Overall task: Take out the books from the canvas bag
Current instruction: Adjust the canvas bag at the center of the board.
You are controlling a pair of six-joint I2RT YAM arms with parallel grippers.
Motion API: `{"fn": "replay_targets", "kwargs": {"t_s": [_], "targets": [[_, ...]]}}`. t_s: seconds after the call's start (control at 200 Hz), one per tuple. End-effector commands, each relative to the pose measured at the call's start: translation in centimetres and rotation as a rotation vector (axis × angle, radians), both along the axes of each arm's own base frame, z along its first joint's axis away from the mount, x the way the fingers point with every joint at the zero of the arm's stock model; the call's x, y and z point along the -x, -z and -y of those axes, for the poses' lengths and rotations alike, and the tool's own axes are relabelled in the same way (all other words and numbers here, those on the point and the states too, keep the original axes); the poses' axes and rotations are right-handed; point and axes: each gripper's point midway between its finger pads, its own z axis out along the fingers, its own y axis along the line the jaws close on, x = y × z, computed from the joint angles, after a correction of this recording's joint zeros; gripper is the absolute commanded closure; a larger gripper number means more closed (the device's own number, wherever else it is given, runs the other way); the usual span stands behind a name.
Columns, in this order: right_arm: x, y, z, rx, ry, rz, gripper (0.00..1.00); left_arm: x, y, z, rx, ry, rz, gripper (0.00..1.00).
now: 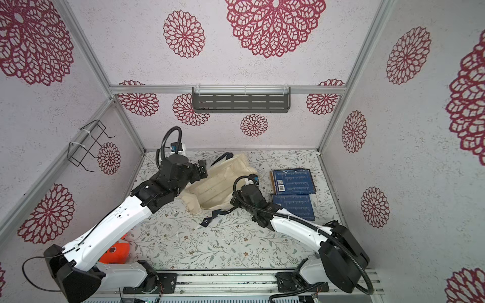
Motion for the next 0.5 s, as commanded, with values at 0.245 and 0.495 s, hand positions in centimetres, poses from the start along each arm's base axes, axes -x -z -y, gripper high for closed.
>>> {"fn": "replay_targets", "kwargs": {"t_s": [0.245, 0.495], "targets": [[-2.9, -4.0, 0.5, 0.008, 0.0, 0.044, 1.0, 2.7, -5.8, -6.0, 0.044, -0.1, 0.153, 0.02], [-3.4, -4.4, 0.9, 0.018, 0.003, 0.035, 1.0, 3.9, -3.7, -7.9, 0.027, -0.138, 0.115, 0.02]]}}
